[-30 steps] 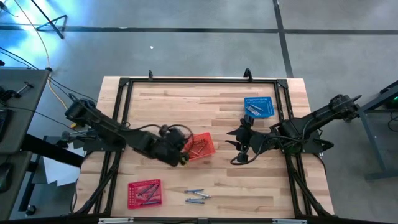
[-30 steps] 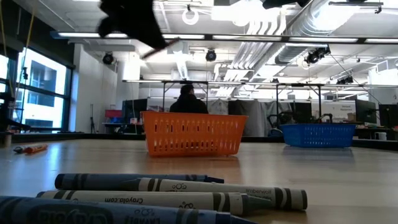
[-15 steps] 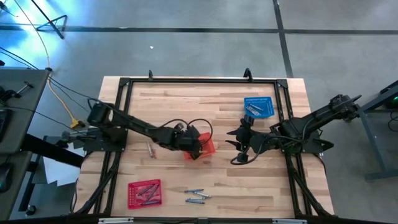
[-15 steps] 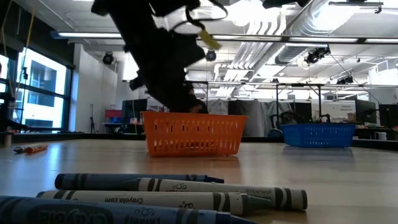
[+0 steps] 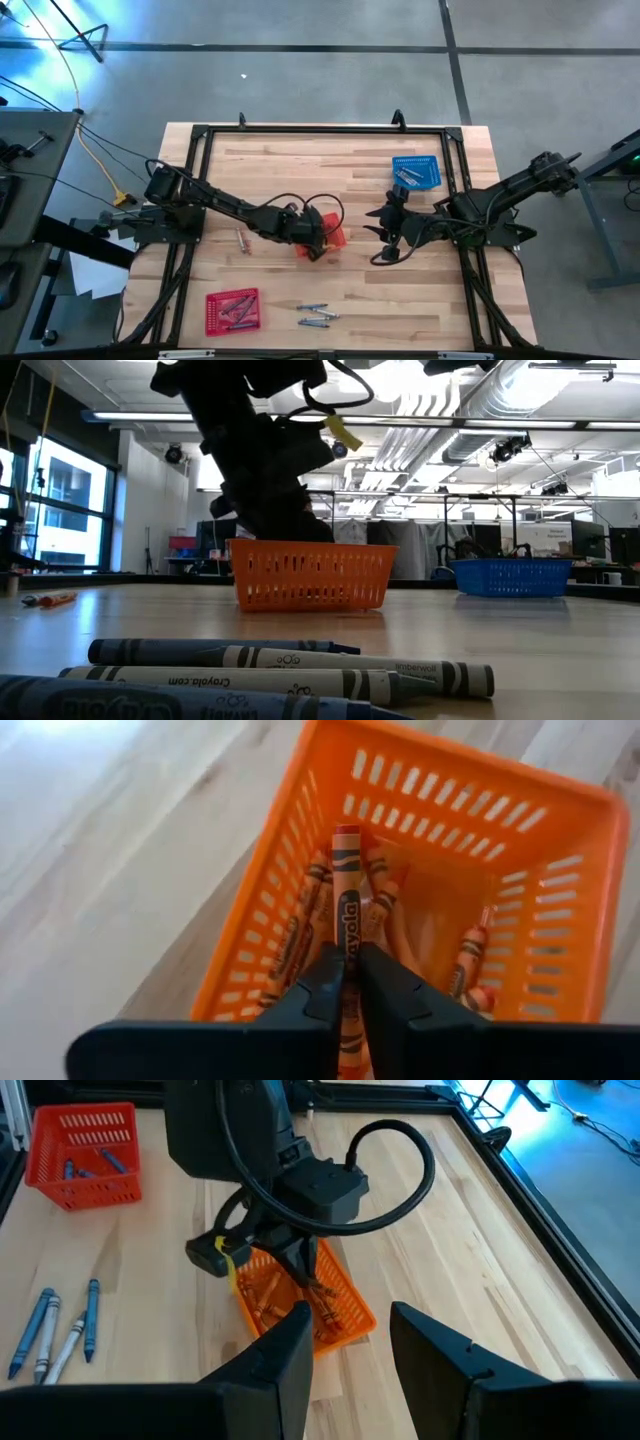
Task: Sort crayons
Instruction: Put the left orange crayon into the orange bin, then put the orange crayon into the orange bin
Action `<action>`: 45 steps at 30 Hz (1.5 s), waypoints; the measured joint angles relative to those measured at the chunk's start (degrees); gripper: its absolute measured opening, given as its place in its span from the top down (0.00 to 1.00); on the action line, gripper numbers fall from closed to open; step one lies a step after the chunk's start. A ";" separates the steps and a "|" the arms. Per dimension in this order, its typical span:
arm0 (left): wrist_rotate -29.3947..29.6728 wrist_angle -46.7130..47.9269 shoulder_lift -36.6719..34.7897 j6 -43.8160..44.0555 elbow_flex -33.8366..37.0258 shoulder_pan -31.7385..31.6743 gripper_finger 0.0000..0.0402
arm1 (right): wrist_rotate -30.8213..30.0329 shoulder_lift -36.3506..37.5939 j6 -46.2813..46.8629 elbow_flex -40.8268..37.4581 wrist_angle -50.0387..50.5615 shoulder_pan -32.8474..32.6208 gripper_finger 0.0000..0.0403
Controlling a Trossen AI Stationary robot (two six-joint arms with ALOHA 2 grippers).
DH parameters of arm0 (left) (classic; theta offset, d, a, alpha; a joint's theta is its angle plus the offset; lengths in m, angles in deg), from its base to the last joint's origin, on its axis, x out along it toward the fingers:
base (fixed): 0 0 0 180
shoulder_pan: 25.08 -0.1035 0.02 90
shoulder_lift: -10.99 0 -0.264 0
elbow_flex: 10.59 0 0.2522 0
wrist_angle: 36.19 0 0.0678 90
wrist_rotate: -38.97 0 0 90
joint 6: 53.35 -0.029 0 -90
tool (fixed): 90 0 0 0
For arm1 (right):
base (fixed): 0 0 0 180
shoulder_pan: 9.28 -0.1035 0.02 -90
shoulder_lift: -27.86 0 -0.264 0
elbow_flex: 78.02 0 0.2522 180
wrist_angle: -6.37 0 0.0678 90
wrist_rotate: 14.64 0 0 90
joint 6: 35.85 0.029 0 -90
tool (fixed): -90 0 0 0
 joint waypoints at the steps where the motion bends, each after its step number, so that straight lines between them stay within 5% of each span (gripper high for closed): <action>1: -0.72 -0.08 0.00 -0.02 0.00 0.02 0.94 | -0.01 0.00 0.00 0.00 0.41 0.01 0.68; 9: -7.05 0.24 0.00 -2.71 -0.39 0.02 0.84 | 0.02 0.00 0.00 0.00 2.13 0.01 0.68; 17: -7.46 0.61 0.00 -4.50 -2.93 0.04 0.77 | 0.04 0.00 0.00 0.00 3.38 0.01 0.68; 26: -2.17 21.37 0.00 -3.31 -14.14 2.73 0.81 | 0.04 -0.02 0.19 0.00 4.39 0.01 0.68; 36: -0.70 56.27 -0.09 30.98 -18.70 13.54 0.81 | 0.02 -0.02 0.18 0.00 6.09 0.00 0.68; 45: -9.95 61.76 -0.04 53.40 -11.85 21.35 0.81 | -0.29 -0.04 -1.52 0.00 6.08 0.01 0.68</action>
